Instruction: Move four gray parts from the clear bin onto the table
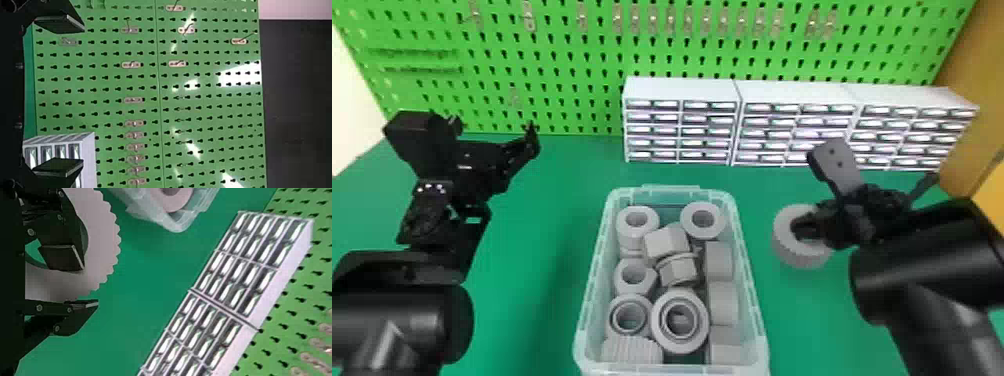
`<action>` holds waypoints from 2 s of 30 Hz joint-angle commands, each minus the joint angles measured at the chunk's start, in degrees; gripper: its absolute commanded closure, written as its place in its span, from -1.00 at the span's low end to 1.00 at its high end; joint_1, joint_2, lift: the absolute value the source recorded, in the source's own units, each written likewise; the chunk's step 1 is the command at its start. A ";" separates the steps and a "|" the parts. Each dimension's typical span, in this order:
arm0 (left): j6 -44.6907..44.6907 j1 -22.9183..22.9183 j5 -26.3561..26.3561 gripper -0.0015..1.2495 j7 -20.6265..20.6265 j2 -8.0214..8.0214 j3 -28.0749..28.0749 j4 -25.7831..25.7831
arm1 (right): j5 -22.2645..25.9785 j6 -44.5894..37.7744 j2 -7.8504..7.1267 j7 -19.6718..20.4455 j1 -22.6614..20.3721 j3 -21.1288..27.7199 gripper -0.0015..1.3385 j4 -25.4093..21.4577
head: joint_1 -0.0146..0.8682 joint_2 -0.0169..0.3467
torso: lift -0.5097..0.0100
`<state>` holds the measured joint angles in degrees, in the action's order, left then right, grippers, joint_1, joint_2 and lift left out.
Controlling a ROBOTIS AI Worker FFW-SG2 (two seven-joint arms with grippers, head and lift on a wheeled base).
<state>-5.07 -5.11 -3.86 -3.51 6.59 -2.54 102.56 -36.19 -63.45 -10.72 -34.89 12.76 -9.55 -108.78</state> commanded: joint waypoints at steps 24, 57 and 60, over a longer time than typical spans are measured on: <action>-0.73 -0.25 -0.01 -0.85 0.00 0.00 1.31 -0.44 | 0.50 3.86 1.58 0.00 -5.29 5.86 0.67 12.28 | 0.59 -0.76 | 0.77; -0.73 -0.25 -0.01 -0.85 0.00 -0.09 1.40 -0.44 | 2.44 5.71 2.46 0.00 -4.50 6.65 -0.04 16.49 | 0.59 -0.76 | 0.77; -0.73 -0.25 -0.01 -0.85 0.00 -0.09 1.49 -0.44 | 2.17 5.79 2.46 -0.09 -4.32 6.65 -0.11 15.97 | 0.59 -0.76 | 0.77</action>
<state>-5.80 -5.36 -3.87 -3.51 6.50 -1.12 102.10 -33.69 -57.67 -8.27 -34.93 8.25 -2.84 -92.17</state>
